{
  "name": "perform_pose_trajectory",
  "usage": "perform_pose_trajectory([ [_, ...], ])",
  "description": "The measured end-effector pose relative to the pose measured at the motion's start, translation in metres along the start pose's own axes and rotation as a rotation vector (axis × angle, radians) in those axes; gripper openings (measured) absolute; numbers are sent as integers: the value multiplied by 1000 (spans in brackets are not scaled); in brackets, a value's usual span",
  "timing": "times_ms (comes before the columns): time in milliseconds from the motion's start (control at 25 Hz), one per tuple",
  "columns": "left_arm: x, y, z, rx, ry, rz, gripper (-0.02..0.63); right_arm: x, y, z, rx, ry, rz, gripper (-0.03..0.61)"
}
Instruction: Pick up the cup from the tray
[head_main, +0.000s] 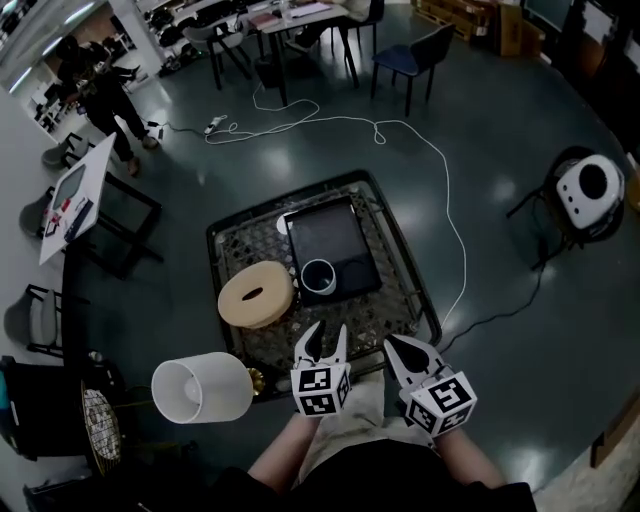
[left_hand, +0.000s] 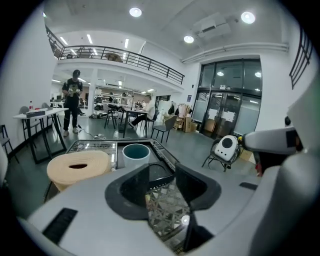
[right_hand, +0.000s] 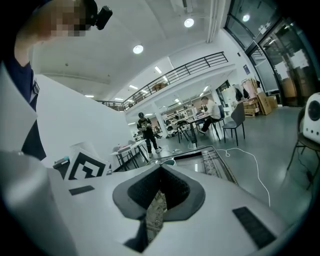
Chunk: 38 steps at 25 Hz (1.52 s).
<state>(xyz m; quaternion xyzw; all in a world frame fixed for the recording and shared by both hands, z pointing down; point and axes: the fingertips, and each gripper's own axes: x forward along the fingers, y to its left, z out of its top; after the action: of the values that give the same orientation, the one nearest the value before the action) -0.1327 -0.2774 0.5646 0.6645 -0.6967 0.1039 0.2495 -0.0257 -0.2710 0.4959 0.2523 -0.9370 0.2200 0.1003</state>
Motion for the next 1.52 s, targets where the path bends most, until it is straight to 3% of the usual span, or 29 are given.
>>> perform_pose_trajectory([
  [240, 58, 34, -5, 40, -9, 80, 300, 12, -18, -9, 42, 22, -10, 12],
  [400, 91, 56, -14, 45, 16, 140, 356, 16, -24, -14, 68, 36, -11, 12],
  [560, 118, 66, -22, 29, 49, 151, 379, 20, -32, -20, 75, 55, -18, 12],
  [920, 155, 84, -11, 31, 10, 188, 399, 30, -36, -36, 103, 96, 0, 12],
  [1120, 157, 84, -7, 62, -15, 212, 396, 26, -38, -41, 107, 108, -4, 12],
  [1520, 144, 79, -3, 3, -14, 228, 388, 10, -39, -37, 88, 84, -31, 12],
])
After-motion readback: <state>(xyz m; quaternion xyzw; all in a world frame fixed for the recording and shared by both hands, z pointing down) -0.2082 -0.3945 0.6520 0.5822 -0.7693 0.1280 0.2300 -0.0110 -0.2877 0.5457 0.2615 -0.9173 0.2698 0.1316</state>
